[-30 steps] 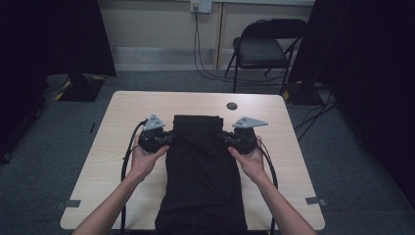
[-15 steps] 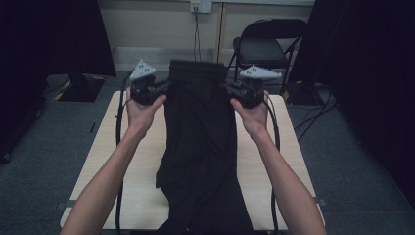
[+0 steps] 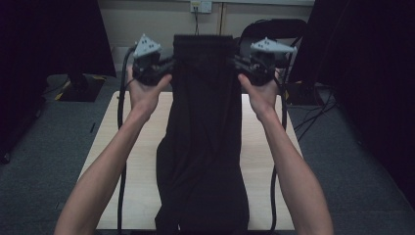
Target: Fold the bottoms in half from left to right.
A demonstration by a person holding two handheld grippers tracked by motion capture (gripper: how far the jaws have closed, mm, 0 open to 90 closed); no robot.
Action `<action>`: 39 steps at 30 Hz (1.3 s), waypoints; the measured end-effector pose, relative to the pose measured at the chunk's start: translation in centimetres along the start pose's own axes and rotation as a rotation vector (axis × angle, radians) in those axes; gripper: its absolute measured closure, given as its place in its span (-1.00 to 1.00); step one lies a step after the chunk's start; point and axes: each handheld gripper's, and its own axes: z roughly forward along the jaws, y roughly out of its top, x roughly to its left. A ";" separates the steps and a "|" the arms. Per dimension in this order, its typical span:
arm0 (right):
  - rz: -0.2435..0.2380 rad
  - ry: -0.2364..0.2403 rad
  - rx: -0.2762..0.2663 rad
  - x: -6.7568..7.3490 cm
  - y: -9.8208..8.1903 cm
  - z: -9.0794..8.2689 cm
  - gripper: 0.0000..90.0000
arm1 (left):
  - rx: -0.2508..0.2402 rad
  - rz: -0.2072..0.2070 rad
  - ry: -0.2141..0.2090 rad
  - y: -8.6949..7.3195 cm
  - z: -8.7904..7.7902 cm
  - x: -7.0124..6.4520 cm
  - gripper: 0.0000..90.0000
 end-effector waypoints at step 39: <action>0.073 0.115 0.526 4.5 -27.4 2.9 0.84 | 0.597 -0.020 -0.024 -25.3 2.8 -2.8 0.81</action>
